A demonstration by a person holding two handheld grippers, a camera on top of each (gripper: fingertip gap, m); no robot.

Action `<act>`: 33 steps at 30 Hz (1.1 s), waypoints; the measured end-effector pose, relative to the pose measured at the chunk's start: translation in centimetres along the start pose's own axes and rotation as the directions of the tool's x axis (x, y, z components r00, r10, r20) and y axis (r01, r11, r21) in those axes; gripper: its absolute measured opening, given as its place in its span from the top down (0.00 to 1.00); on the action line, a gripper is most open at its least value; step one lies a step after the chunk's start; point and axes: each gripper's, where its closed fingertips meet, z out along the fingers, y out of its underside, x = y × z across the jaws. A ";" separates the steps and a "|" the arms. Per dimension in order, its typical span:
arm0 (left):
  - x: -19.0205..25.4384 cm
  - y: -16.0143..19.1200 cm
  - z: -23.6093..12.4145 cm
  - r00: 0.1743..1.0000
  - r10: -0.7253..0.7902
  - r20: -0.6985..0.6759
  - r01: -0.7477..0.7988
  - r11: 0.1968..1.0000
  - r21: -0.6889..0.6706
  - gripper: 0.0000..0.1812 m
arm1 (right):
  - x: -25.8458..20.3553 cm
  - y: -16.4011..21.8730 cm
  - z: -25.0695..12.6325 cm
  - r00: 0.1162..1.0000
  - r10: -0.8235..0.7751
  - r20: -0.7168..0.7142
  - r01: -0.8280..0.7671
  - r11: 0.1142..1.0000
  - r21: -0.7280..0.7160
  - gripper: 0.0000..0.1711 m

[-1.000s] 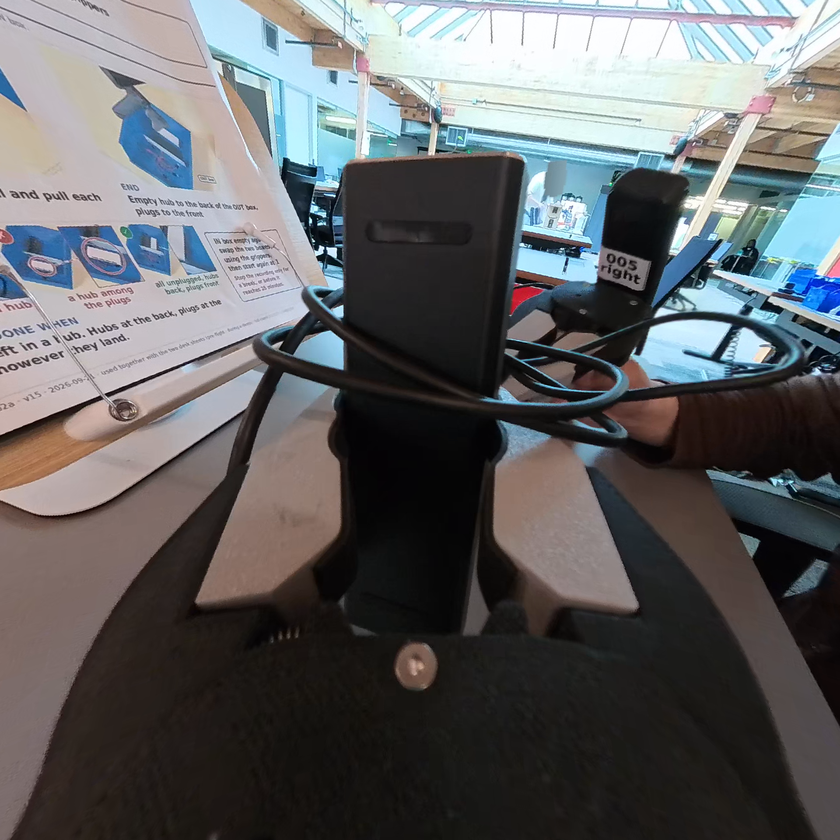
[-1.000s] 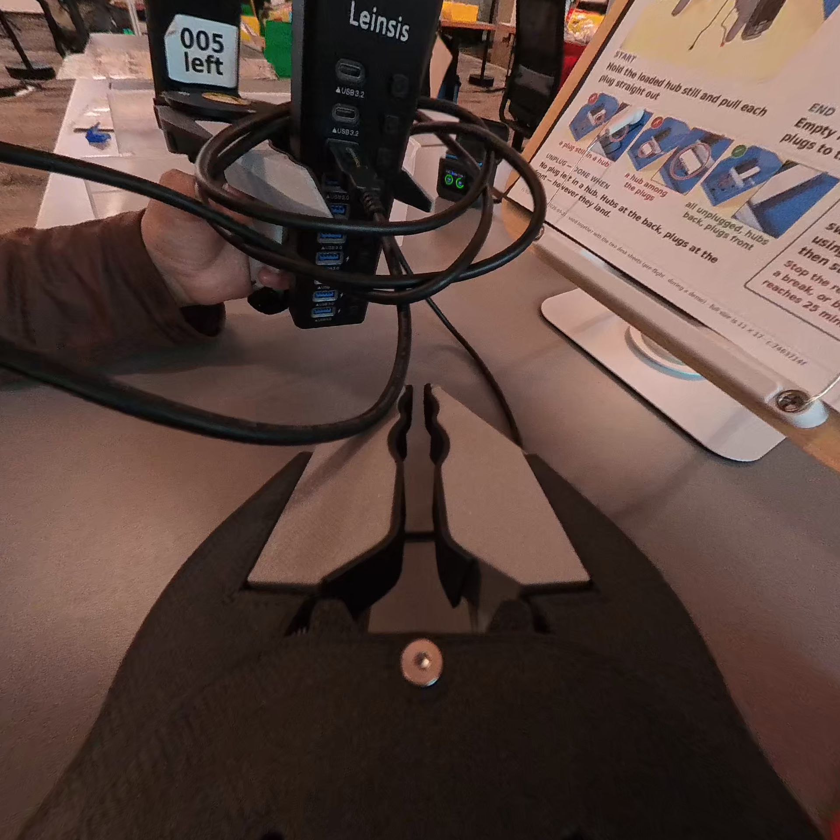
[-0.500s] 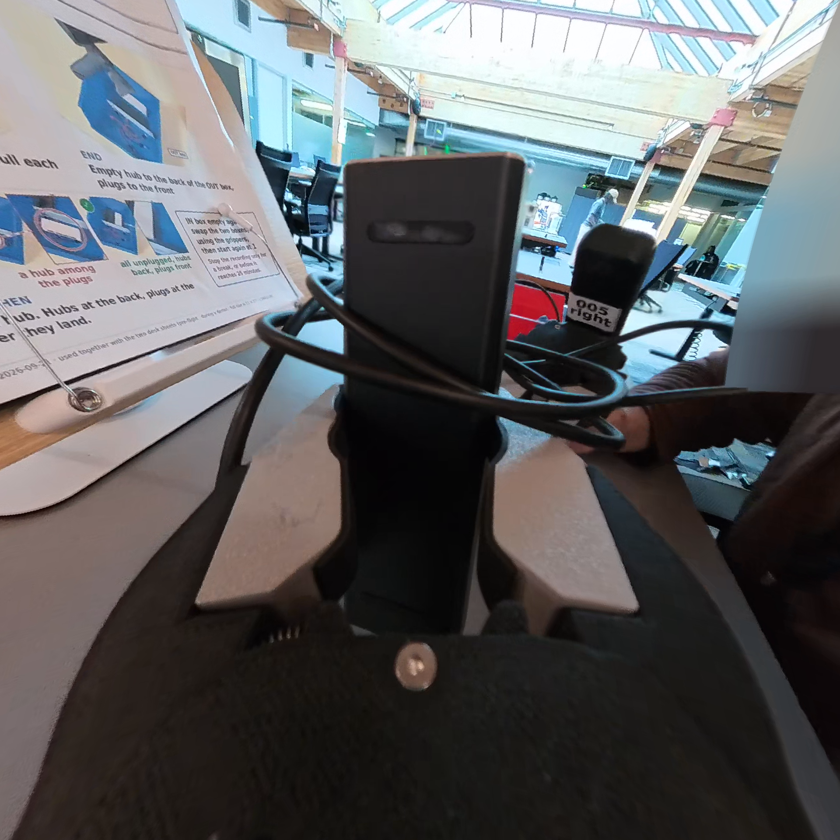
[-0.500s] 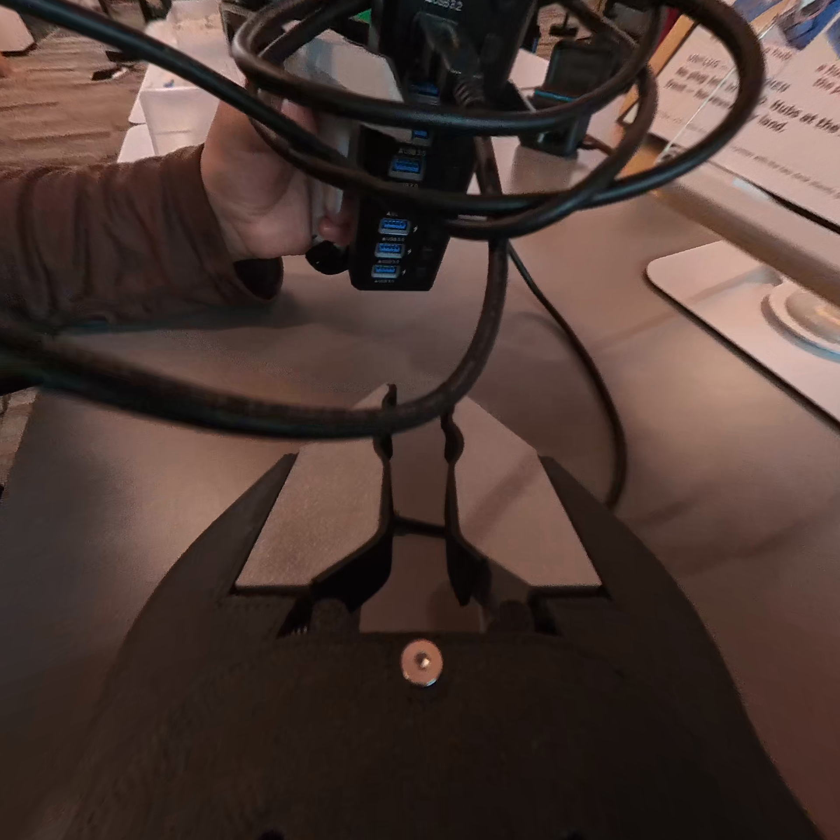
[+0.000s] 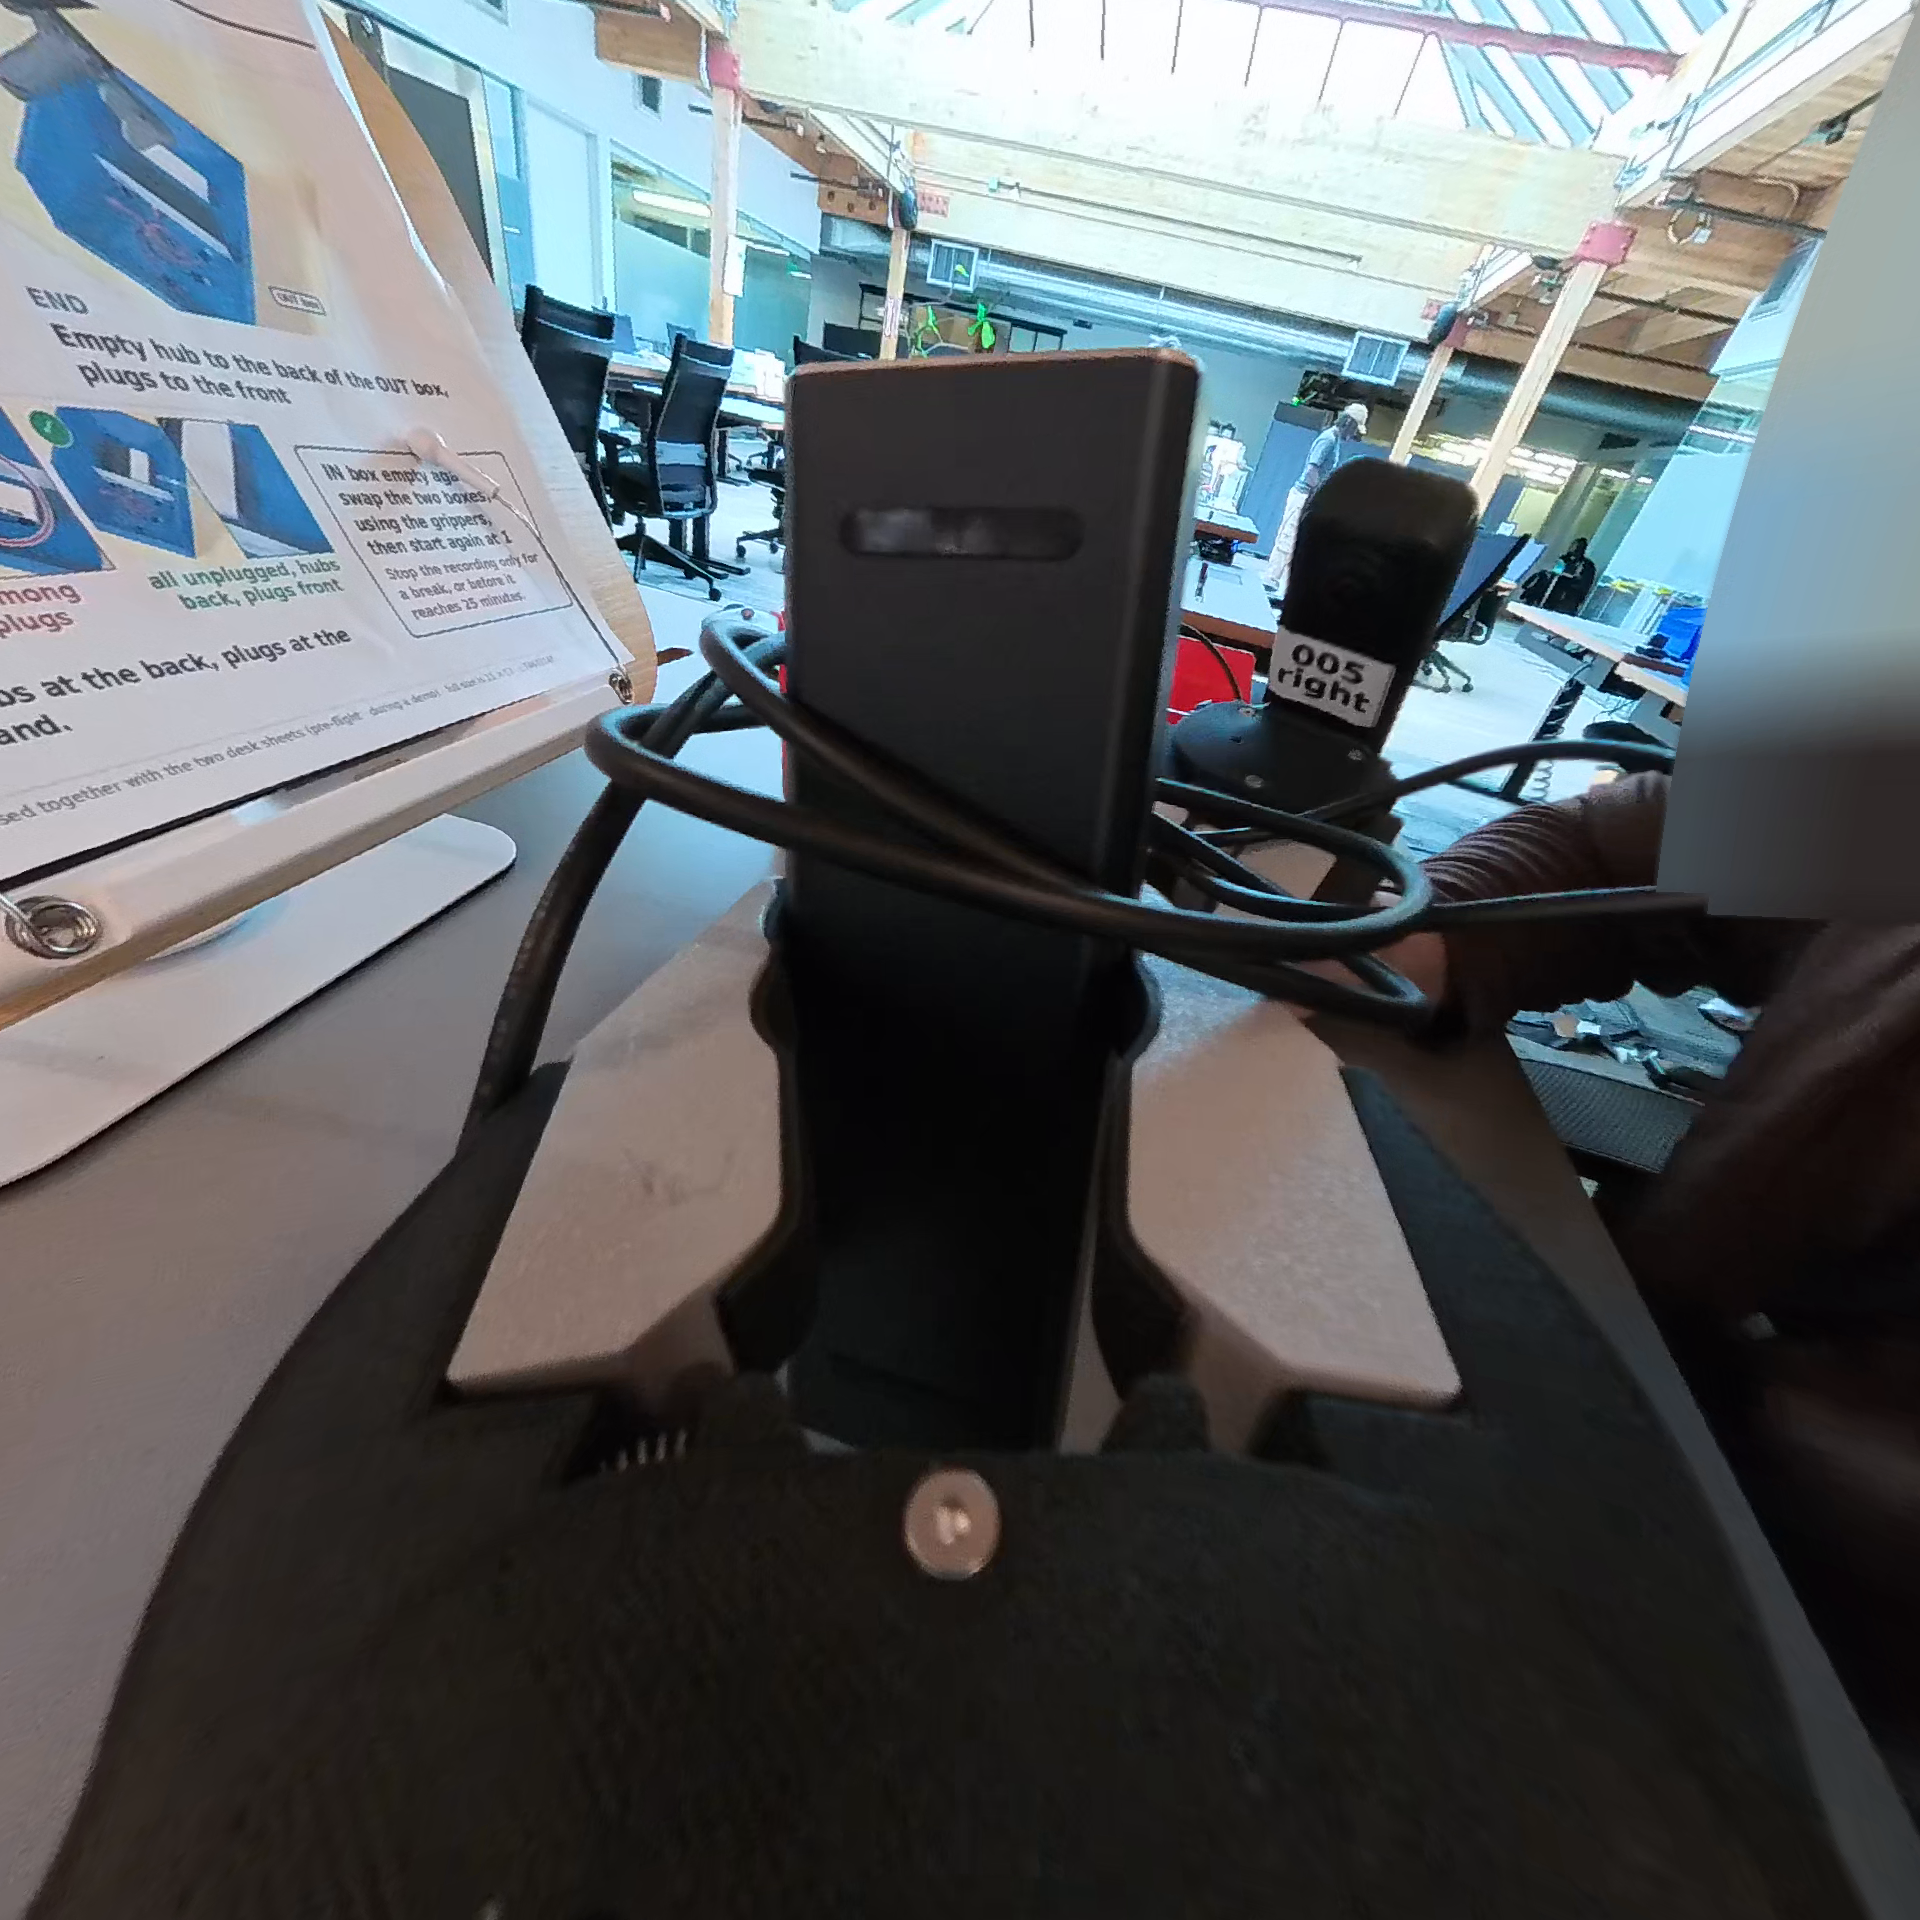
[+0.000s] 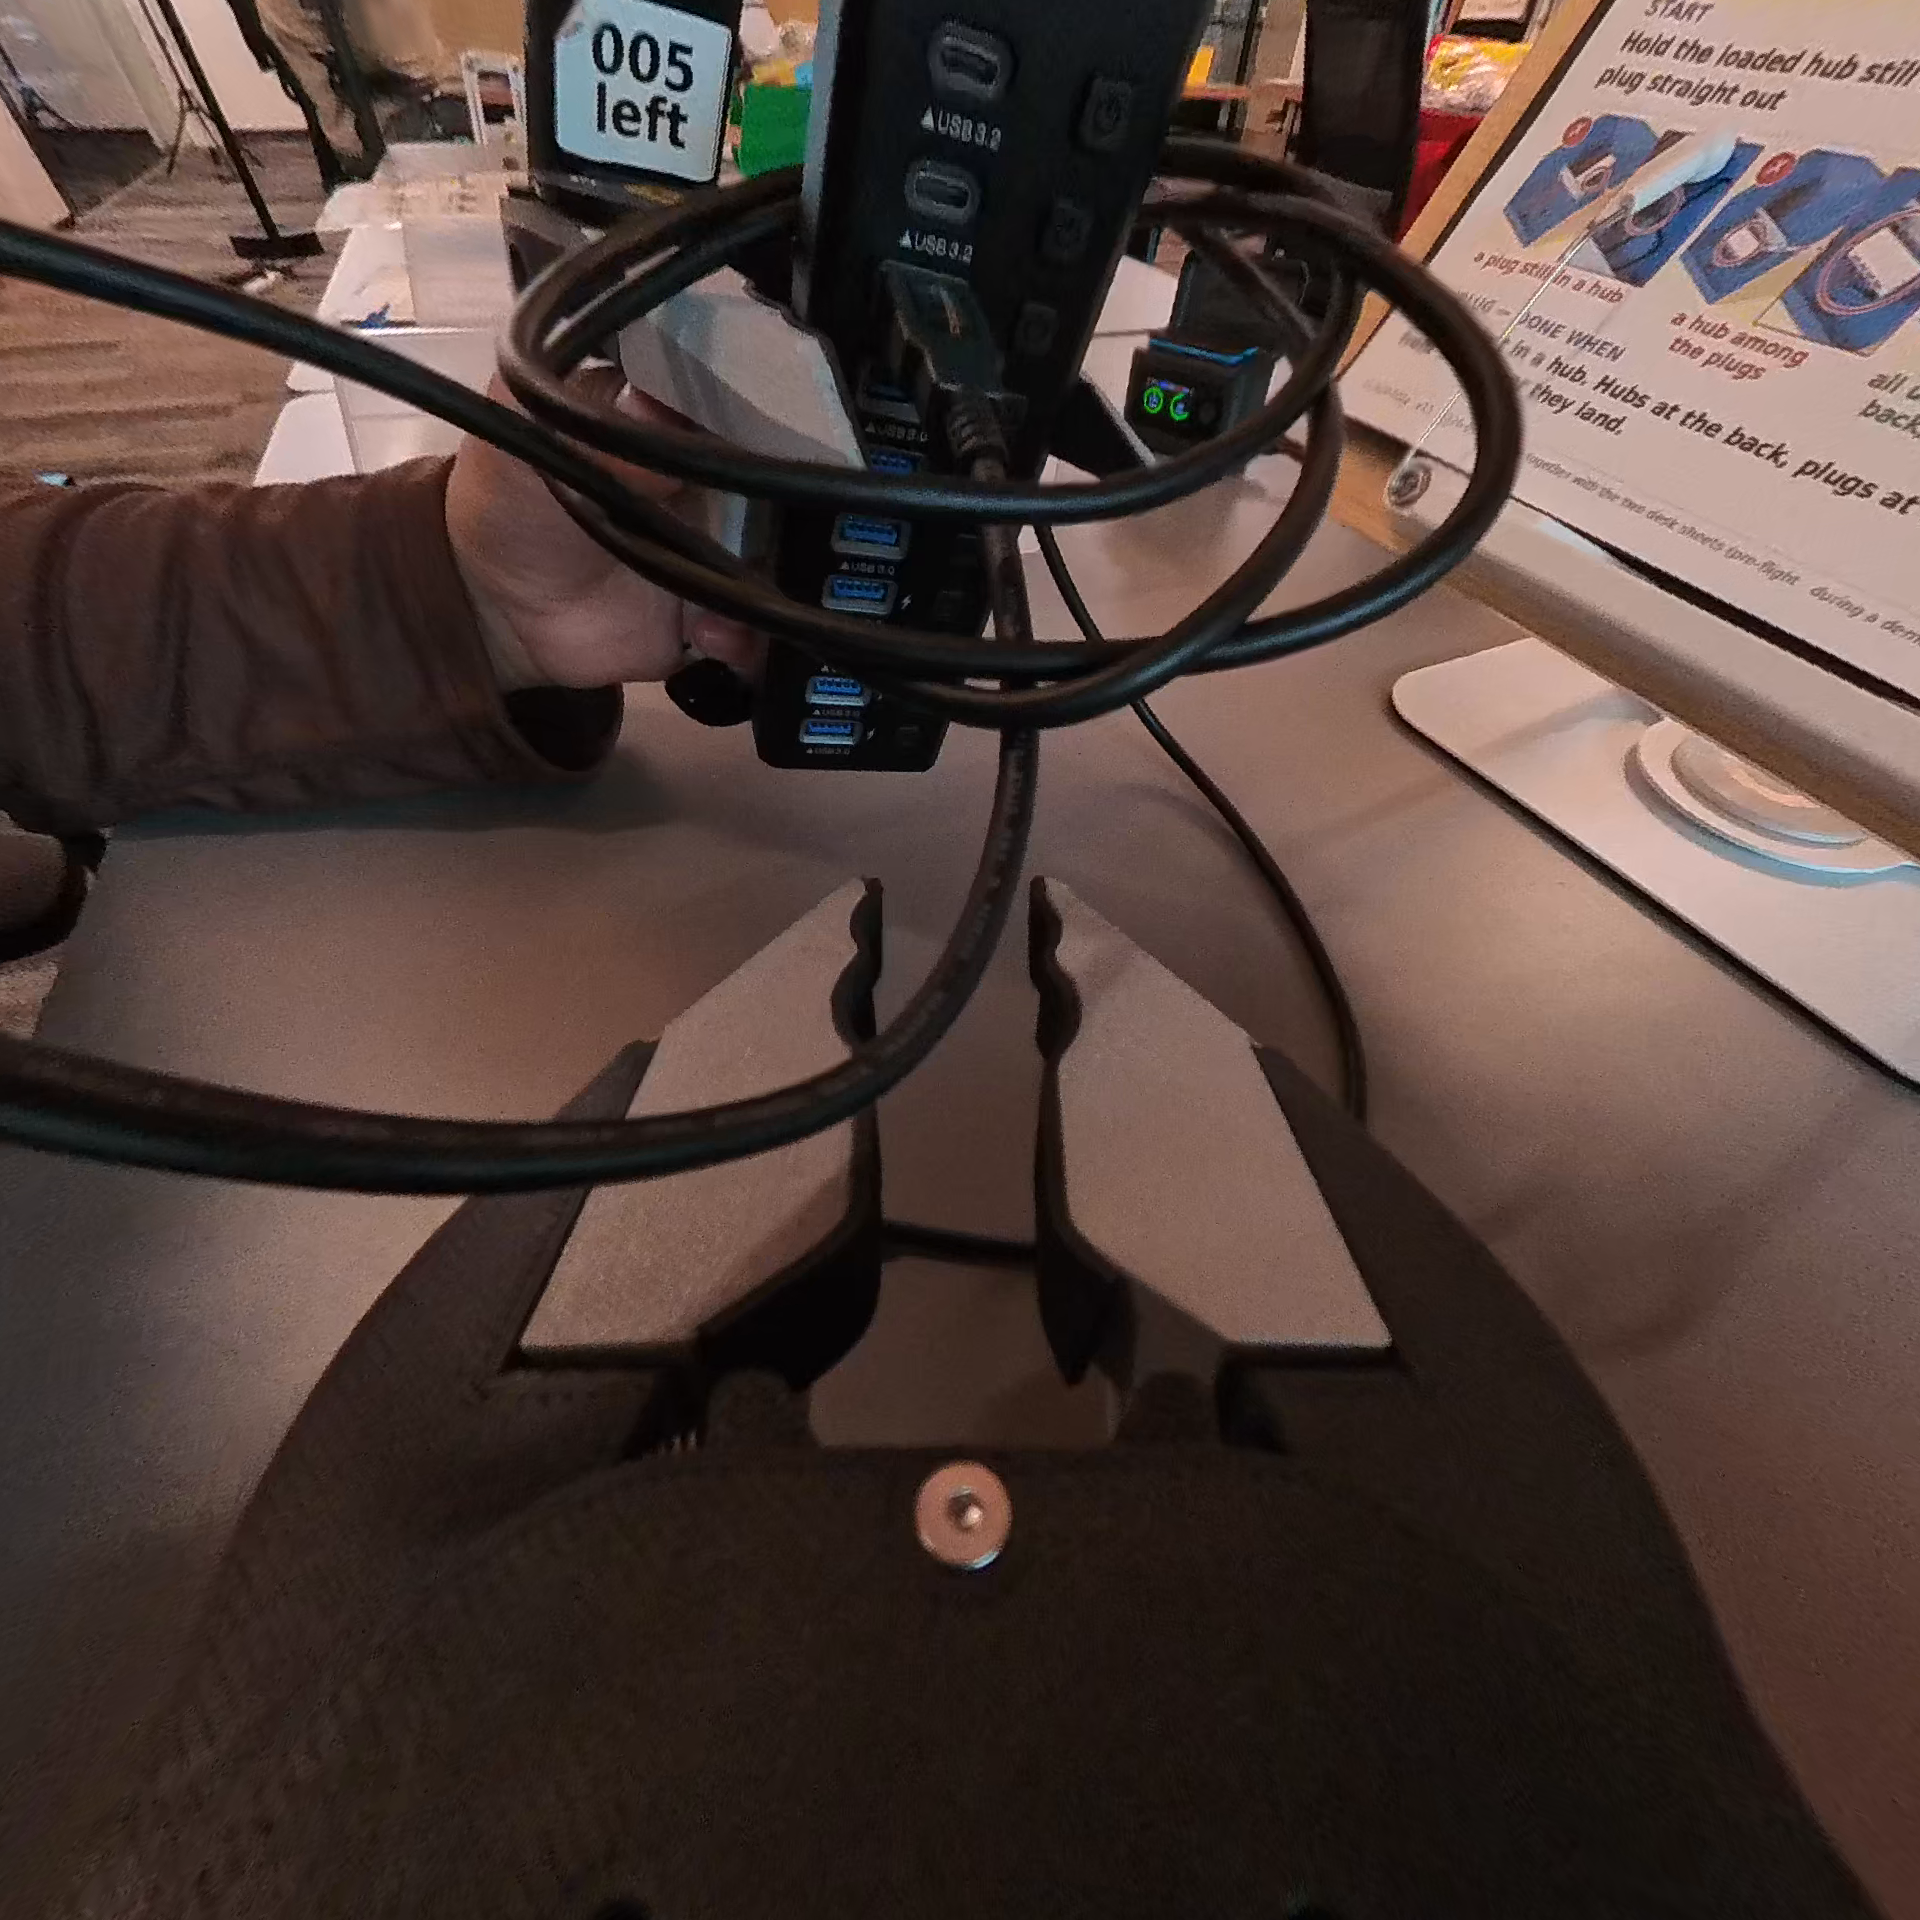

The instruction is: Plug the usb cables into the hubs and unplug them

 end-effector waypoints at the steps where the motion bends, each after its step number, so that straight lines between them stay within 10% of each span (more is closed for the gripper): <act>1: -0.1 0.0 0.0 1.000 -0.001 0.003 0.001 1.000 0.000 0.67 | 0.0 -0.2 -0.1 1.000 0.001 -0.002 -0.001 1.000 0.008 0.85; 12: -0.4 0.4 0.3 1.000 -0.022 0.015 0.022 1.000 0.009 0.67 | 0.0 -0.8 -0.3 0.996 -0.072 -0.057 0.073 0.997 0.016 0.79; 33: 6.5 1.0 2.6 0.901 -0.190 -0.389 0.182 0.982 -0.057 0.66 | -2.8 -6.3 -2.4 0.905 -0.380 -0.190 0.411 0.896 0.165 0.92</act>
